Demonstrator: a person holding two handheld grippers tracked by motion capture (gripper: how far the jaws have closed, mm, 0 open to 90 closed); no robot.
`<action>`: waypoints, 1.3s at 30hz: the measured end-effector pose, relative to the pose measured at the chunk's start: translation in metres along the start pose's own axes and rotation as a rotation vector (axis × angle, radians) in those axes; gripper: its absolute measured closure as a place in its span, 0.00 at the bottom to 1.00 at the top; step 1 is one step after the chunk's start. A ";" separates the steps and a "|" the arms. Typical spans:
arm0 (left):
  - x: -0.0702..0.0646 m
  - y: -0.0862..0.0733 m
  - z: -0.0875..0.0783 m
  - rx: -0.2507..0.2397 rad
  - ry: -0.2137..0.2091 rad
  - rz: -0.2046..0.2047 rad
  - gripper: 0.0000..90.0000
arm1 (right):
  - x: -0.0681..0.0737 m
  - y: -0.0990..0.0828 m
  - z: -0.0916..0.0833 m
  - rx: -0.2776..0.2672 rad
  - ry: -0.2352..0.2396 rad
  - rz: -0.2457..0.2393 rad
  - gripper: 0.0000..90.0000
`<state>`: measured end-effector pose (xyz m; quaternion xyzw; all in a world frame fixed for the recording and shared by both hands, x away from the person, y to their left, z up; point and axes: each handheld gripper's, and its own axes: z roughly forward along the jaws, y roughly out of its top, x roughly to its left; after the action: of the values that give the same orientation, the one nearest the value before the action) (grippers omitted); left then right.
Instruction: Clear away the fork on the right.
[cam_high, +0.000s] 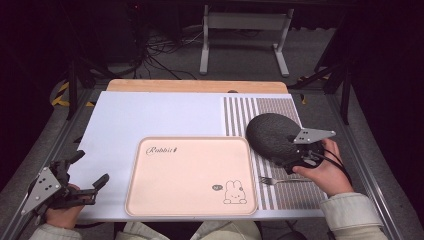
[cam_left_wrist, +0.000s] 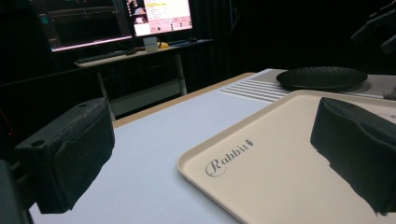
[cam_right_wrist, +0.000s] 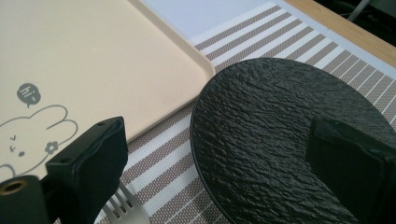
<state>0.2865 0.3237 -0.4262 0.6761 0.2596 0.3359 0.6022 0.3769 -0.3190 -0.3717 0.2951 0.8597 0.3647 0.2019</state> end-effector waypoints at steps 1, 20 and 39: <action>0.000 0.000 0.000 0.001 0.000 0.001 0.00 | 0.000 0.001 0.000 0.009 0.001 -0.002 0.09; -0.001 0.000 0.001 0.001 -0.006 0.005 0.01 | 0.002 0.011 0.002 0.227 0.077 -0.130 0.19; -0.001 0.001 0.001 0.000 -0.007 0.003 0.01 | 0.014 0.016 0.016 0.399 0.179 -0.263 0.25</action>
<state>0.2863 0.3223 -0.4258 0.6778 0.2564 0.3343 0.6025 0.3811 -0.2925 -0.3723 0.1812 0.9602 0.1828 0.1086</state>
